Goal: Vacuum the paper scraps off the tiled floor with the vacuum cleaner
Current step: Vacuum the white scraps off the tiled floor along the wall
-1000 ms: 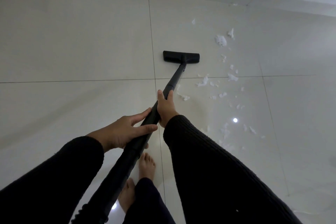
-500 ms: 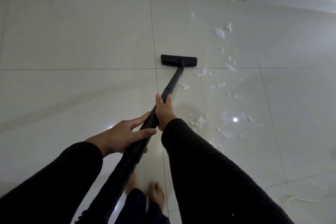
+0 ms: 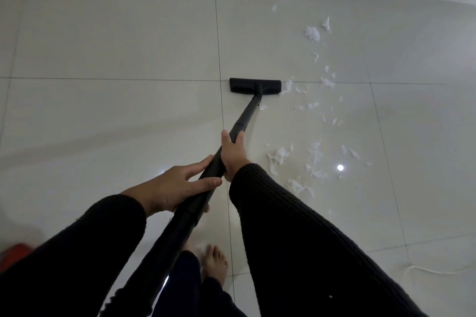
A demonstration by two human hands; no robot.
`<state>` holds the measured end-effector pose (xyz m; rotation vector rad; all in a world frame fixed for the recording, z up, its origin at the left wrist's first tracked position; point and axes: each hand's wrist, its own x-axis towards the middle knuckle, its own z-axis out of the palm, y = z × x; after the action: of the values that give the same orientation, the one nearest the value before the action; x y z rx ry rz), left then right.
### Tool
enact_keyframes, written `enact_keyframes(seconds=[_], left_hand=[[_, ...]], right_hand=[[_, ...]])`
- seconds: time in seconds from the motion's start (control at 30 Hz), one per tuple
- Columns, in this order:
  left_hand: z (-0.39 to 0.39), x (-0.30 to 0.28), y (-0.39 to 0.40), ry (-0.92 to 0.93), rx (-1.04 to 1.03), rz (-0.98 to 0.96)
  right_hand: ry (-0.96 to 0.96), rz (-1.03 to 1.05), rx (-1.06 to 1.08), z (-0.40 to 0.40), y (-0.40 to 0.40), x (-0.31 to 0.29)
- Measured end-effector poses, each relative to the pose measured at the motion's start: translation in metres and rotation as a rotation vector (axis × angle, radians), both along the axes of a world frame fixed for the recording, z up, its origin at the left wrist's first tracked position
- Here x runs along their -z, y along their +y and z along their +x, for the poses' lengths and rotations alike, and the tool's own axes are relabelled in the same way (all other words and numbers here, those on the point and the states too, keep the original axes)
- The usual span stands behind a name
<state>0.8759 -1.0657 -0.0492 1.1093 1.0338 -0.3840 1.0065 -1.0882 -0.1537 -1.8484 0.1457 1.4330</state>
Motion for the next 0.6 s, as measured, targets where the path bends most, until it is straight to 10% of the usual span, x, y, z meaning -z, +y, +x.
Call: enact_keyframes(seconds=[0.6], left_hand=[[-0.021,0.017,-0.099,-0.034,0.033,-0.028]], right_hand=[[-0.058,-0.028,-0.01,-0.019,-0.104,0.016]])
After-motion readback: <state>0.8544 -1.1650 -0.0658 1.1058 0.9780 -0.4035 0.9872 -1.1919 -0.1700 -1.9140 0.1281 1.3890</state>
